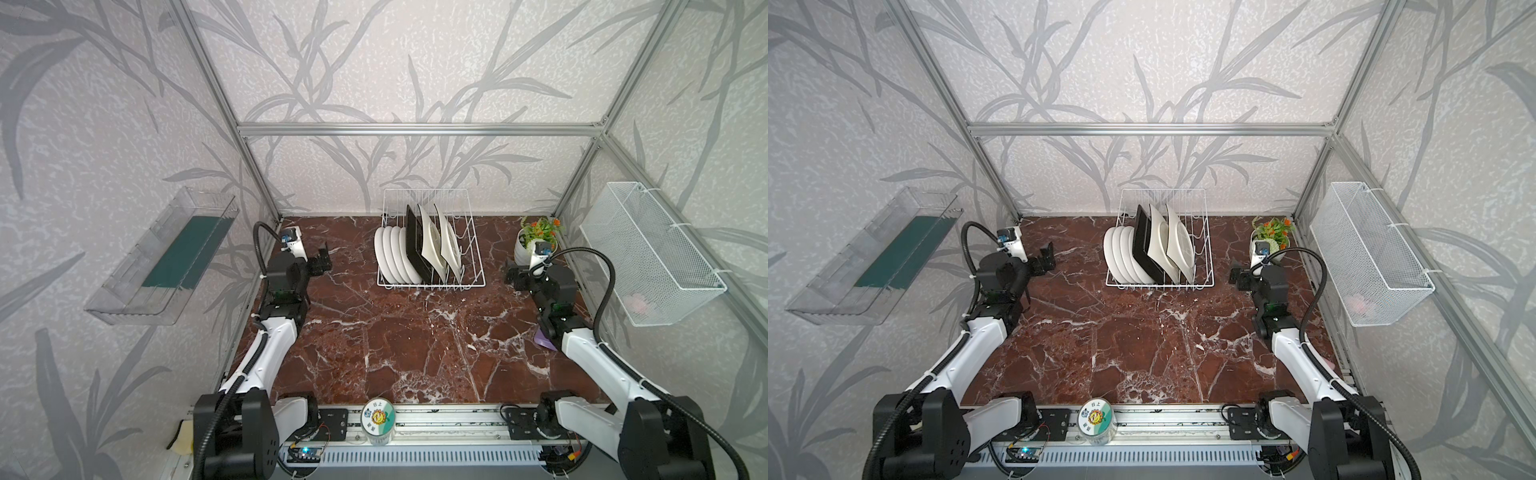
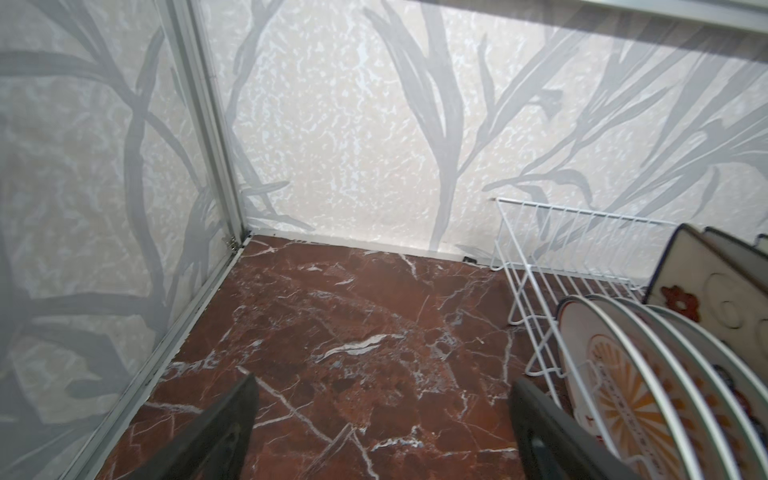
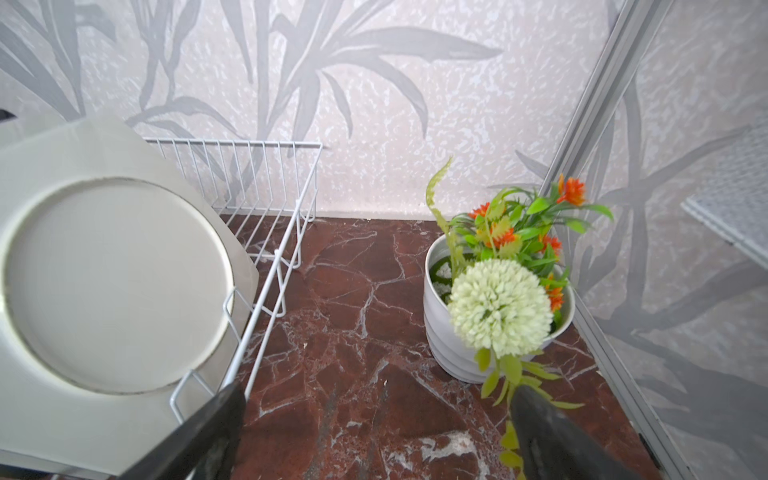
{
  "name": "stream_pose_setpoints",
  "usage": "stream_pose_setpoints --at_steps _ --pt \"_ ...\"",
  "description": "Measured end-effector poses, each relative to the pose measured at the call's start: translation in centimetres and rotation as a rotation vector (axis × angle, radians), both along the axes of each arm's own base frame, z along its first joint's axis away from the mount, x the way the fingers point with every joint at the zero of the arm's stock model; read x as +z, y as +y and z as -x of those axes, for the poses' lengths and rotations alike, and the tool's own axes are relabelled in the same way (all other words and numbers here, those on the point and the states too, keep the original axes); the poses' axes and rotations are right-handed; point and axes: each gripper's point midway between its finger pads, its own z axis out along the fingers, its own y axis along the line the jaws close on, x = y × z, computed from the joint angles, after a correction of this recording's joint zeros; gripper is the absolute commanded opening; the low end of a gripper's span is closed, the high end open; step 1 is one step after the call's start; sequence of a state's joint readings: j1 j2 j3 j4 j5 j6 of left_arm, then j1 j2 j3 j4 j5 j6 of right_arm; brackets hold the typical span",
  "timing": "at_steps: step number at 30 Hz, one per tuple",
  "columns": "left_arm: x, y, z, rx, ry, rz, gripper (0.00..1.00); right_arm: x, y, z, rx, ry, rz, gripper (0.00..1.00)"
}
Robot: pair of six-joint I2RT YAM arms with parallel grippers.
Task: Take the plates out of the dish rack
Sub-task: 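Raise the left gripper toward the black square plate while the right nears the rack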
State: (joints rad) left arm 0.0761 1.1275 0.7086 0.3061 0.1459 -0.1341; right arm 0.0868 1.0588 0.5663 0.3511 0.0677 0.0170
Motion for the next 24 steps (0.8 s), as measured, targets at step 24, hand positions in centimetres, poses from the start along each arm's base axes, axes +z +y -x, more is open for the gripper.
stream_pose_setpoints --at_steps 24 --pt "7.0 -14.9 -2.6 -0.490 0.257 0.352 0.99 5.1 6.0 2.1 0.304 0.212 -0.121 0.99"
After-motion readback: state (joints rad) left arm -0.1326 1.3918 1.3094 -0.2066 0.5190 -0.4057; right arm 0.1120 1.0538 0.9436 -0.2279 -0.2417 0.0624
